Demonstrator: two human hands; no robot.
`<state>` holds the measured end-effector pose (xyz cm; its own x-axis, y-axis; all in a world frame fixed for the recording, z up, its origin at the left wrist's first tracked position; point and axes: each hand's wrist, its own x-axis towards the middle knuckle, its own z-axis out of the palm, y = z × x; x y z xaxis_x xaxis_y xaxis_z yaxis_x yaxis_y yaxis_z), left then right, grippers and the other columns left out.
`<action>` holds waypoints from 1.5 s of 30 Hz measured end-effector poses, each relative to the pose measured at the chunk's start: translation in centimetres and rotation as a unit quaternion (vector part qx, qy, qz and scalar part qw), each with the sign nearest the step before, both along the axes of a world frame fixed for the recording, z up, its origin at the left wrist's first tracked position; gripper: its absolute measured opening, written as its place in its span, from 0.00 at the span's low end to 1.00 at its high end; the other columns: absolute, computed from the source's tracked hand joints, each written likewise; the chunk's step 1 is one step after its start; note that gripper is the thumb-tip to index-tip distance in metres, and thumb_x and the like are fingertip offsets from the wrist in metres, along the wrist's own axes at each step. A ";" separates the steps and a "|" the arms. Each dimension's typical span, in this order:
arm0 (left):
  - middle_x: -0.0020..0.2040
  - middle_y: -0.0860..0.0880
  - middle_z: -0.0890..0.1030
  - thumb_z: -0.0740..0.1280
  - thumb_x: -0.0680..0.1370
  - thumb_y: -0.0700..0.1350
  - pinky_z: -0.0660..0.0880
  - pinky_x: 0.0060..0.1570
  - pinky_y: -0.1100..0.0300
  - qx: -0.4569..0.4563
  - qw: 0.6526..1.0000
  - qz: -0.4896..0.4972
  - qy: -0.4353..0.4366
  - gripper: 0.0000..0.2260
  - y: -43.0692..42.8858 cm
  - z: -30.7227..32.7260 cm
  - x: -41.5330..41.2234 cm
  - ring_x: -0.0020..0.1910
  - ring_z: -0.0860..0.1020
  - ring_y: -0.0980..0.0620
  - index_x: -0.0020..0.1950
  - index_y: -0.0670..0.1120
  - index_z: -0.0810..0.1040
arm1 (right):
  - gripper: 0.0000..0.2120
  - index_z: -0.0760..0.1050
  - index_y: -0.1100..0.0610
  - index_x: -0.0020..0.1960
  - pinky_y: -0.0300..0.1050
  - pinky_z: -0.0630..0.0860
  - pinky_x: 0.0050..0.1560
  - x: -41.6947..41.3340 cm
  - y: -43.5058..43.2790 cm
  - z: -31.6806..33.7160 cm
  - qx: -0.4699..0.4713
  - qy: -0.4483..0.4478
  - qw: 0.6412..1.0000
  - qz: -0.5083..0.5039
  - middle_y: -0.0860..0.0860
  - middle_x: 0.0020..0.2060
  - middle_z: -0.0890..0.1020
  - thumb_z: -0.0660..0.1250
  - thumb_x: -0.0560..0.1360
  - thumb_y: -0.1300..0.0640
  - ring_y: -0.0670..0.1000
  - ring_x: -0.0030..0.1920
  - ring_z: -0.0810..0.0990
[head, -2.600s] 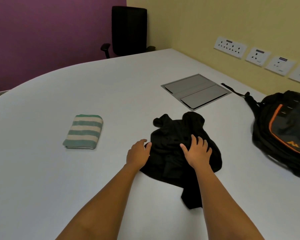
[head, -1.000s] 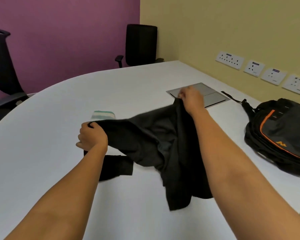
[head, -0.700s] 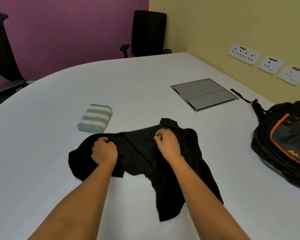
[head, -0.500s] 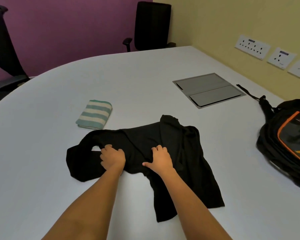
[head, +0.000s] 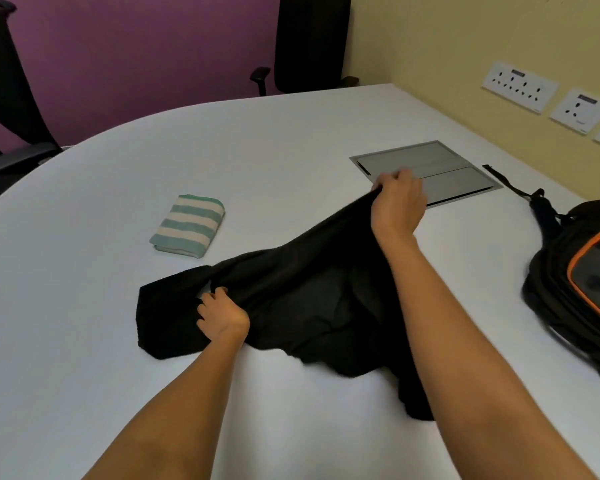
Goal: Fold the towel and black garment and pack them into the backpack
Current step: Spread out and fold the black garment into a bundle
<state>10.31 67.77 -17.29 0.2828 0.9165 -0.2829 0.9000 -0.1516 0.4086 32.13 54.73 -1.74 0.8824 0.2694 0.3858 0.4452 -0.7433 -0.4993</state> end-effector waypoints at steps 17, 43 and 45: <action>0.68 0.40 0.66 0.64 0.76 0.37 0.67 0.62 0.48 0.018 0.997 0.043 -0.060 0.25 -0.4 -0.4 0.5 0.65 0.67 0.41 0.72 0.43 0.61 | 0.18 0.69 0.56 0.67 0.51 0.67 0.66 1.1 0.9 -8.0 -0.079 0.082 0.972 0.208 0.56 0.67 0.68 0.61 0.78 0.62 0.57 0.65 0.69; 0.60 0.45 0.74 0.61 0.74 0.38 0.64 0.58 0.52 0.009 0.999 -0.048 -0.016 0.18 -12.6 1.6 -0.6 0.58 0.74 0.44 0.63 0.51 0.68 | 0.20 0.68 0.55 0.69 0.47 0.70 0.57 -3.9 -17.8 -15.0 -0.024 0.164 0.983 -0.085 0.60 0.60 0.71 0.53 0.80 0.65 0.59 0.57 0.72; 0.61 0.44 0.74 0.59 0.75 0.40 0.62 0.61 0.51 0.063 0.996 -0.044 0.053 0.15 -9.7 2.6 -2.0 0.60 0.73 0.43 0.61 0.52 0.72 | 0.22 0.71 0.56 0.67 0.50 0.70 0.57 -2.8 -18.7 -13.8 -0.019 0.110 0.987 -0.115 0.61 0.59 0.72 0.53 0.77 0.70 0.61 0.58 0.70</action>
